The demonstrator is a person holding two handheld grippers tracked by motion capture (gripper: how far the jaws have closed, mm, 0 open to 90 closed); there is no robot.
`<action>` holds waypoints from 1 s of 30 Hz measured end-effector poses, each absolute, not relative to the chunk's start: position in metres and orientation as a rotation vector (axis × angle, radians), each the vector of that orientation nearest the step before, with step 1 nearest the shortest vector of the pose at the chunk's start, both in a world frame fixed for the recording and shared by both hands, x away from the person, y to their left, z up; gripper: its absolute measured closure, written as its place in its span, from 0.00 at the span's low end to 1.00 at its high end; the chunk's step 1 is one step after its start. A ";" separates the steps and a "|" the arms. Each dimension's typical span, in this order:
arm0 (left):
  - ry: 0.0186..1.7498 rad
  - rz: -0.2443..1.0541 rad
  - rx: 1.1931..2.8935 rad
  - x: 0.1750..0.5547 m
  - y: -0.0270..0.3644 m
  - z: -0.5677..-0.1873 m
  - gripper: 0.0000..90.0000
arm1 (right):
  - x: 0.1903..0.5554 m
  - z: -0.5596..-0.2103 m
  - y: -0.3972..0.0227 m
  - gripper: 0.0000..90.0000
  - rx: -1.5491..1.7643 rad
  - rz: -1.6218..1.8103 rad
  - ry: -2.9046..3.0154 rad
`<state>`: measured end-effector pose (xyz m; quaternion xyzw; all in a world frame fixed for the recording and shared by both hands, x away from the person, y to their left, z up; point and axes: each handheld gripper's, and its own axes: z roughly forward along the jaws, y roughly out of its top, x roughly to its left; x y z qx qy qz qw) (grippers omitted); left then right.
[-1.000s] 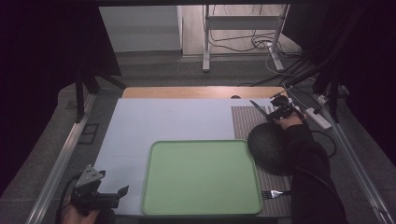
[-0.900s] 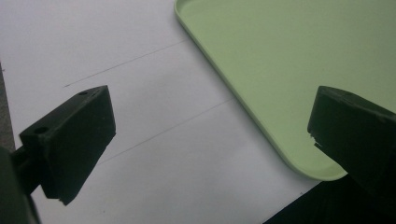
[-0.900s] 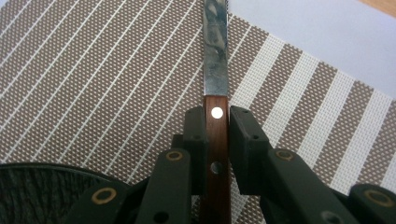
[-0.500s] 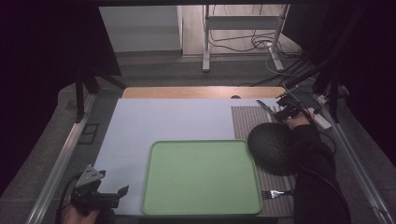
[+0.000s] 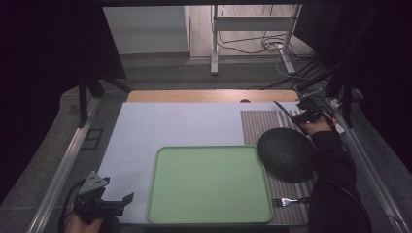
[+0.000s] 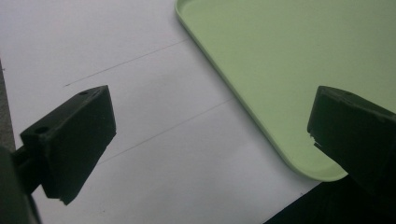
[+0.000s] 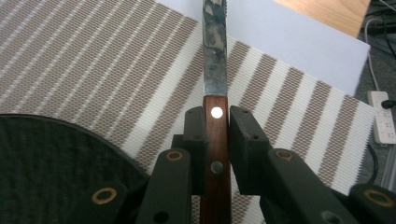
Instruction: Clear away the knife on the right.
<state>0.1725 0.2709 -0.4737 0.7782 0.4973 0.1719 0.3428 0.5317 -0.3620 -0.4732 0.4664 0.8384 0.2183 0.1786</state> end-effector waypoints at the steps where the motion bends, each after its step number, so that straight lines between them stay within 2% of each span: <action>1: 1.292 0.447 2.023 0.172 0.271 -0.474 0.02 | 0.530 -0.473 -0.360 0.86 1.323 0.628 2.370; 30: 1.289 0.451 2.016 0.172 0.271 -0.473 0.02 | 0.469 -0.468 -0.301 0.86 1.239 0.785 2.482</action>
